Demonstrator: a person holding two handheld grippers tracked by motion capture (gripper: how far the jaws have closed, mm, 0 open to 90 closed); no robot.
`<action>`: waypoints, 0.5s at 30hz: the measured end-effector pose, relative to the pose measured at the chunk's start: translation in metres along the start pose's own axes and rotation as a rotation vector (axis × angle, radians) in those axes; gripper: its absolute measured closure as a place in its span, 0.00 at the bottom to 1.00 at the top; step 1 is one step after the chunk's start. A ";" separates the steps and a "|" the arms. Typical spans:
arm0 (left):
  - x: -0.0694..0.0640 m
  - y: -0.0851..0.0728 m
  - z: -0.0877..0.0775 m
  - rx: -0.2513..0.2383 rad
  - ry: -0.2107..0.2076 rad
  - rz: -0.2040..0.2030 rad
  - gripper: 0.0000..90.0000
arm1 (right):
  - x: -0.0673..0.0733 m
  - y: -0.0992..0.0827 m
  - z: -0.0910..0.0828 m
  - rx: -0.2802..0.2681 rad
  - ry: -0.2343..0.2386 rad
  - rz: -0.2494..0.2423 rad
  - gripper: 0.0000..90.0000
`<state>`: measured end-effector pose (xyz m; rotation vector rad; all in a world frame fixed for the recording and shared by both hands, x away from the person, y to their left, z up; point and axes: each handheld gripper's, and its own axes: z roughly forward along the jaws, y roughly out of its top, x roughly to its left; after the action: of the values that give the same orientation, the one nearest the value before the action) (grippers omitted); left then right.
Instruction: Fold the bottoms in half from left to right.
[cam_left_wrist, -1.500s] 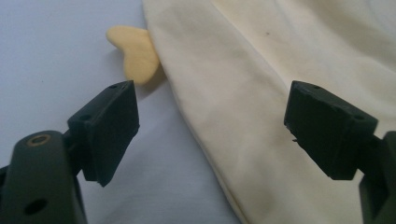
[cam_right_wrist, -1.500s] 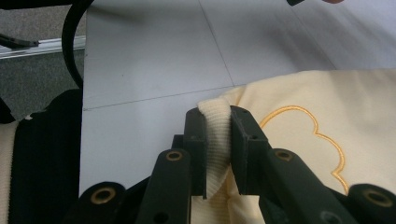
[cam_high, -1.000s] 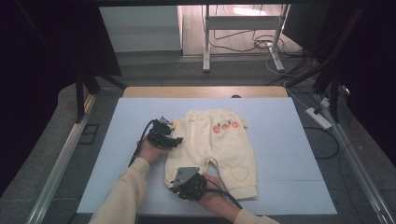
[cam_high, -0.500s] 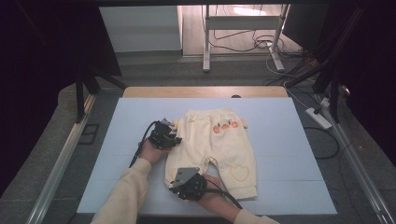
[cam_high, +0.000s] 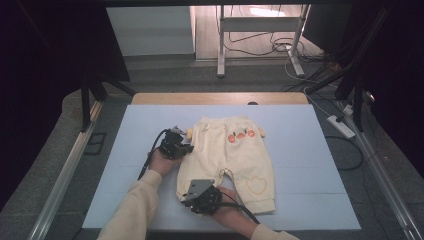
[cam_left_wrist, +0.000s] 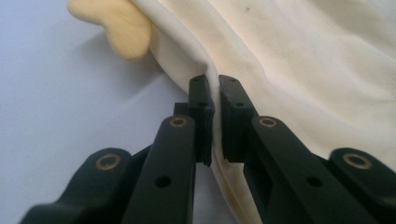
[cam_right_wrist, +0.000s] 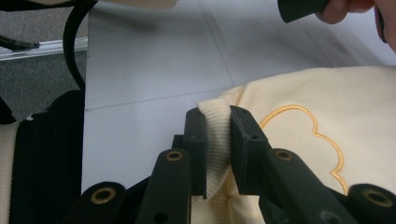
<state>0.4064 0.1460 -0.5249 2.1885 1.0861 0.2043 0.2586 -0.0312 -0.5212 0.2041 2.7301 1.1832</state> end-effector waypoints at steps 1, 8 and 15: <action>0.000 0.000 -0.001 -0.006 -0.002 0.002 0.93 | 0.000 0.000 -0.001 -0.005 0.000 0.002 0.86; 0.000 0.001 -0.005 -0.024 -0.013 -0.005 0.93 | -0.002 0.001 -0.008 -0.038 -0.002 0.008 0.86; -0.001 0.002 -0.010 -0.048 -0.024 -0.012 0.93 | -0.002 0.002 -0.012 -0.056 -0.006 0.007 0.86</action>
<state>0.4030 0.1491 -0.5162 2.1365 1.0701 0.1962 0.2583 -0.0394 -0.5116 0.2098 2.6885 1.2572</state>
